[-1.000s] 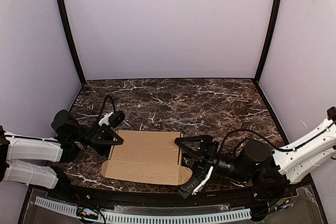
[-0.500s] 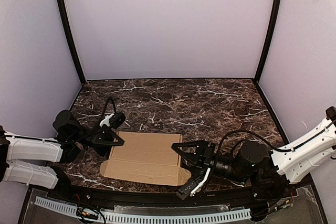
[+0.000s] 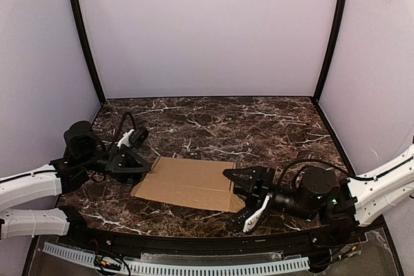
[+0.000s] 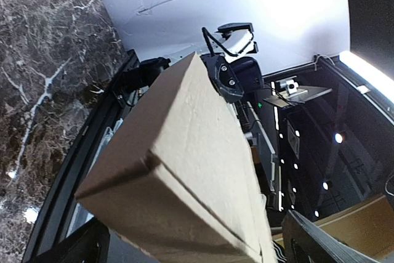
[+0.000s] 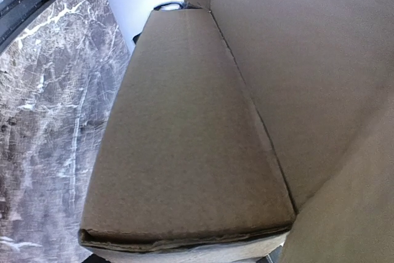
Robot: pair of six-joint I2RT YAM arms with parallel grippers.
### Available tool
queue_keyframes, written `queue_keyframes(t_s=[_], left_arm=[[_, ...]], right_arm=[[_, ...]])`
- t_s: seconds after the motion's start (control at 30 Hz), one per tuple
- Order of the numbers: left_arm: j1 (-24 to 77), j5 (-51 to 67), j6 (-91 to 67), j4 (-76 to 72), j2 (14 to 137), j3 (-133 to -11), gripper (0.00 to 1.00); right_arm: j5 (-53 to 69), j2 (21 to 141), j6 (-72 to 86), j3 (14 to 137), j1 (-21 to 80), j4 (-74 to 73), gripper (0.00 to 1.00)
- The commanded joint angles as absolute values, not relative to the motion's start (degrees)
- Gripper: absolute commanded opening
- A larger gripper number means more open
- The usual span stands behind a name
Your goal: Fold the paper box
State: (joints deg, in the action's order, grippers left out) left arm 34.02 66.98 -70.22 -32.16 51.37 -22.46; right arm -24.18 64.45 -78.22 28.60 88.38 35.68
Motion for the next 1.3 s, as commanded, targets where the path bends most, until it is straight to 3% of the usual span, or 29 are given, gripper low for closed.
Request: queue_keyframes(t_s=[0.0,0.43,0.93,1.27], left_arm=[[33.9,58.3,-49.5,-4.0,47.4,-27.5,0.99],[33.9,47.6,-36.2,10.2,42.7,-34.3,0.99],[34.2,28.9,-20.3,23.1,47.1,-41.8,0.98],[43.0,15.6,-17.3,25.6,56.0,-44.3,0.80]], right_arm=[[-24.2,61.5,-59.1,31.6,86.3,19.7,0.35],[-6.4,57.8,-24.4,31.3,74.5,7.9,0.32],[15.6,69.9,-8.3,23.9,61.8,29.8,0.28],[15.2,79.4,-8.2,22.4,60.0,40.2,0.26]])
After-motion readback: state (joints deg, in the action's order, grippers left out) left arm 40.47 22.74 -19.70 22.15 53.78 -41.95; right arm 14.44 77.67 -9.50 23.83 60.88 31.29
